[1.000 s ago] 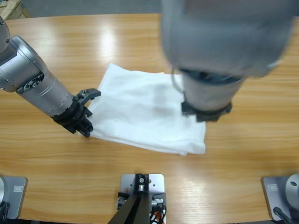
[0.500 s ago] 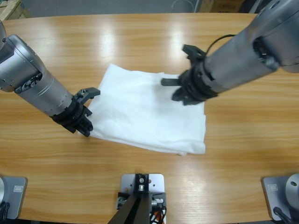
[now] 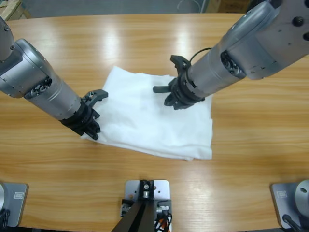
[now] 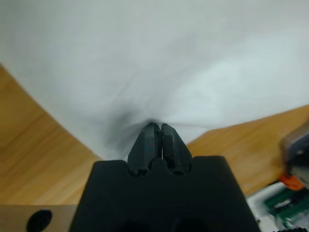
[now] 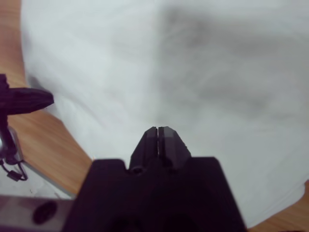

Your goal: Fold clothes

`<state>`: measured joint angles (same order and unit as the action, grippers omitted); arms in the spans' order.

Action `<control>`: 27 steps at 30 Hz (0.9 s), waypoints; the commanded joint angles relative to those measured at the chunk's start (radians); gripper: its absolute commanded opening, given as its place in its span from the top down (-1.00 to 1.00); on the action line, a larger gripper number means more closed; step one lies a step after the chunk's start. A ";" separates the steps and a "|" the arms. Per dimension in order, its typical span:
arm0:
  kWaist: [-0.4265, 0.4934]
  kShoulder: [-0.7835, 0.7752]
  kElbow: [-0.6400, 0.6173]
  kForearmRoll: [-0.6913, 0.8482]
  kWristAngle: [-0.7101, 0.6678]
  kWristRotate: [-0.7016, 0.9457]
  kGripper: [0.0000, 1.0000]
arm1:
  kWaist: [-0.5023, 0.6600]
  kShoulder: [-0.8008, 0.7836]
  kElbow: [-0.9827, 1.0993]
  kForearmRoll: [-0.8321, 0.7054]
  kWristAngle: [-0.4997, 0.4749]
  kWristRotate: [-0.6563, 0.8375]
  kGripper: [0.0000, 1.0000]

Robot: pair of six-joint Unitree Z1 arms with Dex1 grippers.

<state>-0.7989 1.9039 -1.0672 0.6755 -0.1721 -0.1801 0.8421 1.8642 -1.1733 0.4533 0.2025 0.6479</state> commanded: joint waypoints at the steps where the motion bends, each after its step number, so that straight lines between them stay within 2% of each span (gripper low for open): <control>1: -0.071 0.075 0.024 0.027 0.140 -0.028 1.00 | -0.023 0.053 0.062 -0.056 0.001 -0.016 1.00; 5: -0.074 0.099 0.017 0.014 0.135 -0.036 1.00 | -0.041 0.069 0.098 -0.119 0.053 -0.037 1.00; 13: -0.089 0.110 0.018 0.007 0.128 -0.049 1.00 | -0.076 0.140 0.105 -0.130 0.014 -0.044 1.00; 27: -0.094 0.094 0.043 -0.001 0.117 -0.062 1.00 | -0.370 0.209 0.098 -0.116 -0.031 -0.195 1.00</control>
<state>-0.8784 1.9139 -1.0703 0.6835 -0.0540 -0.2237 0.6075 1.9724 -1.0781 0.3318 0.2117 0.5221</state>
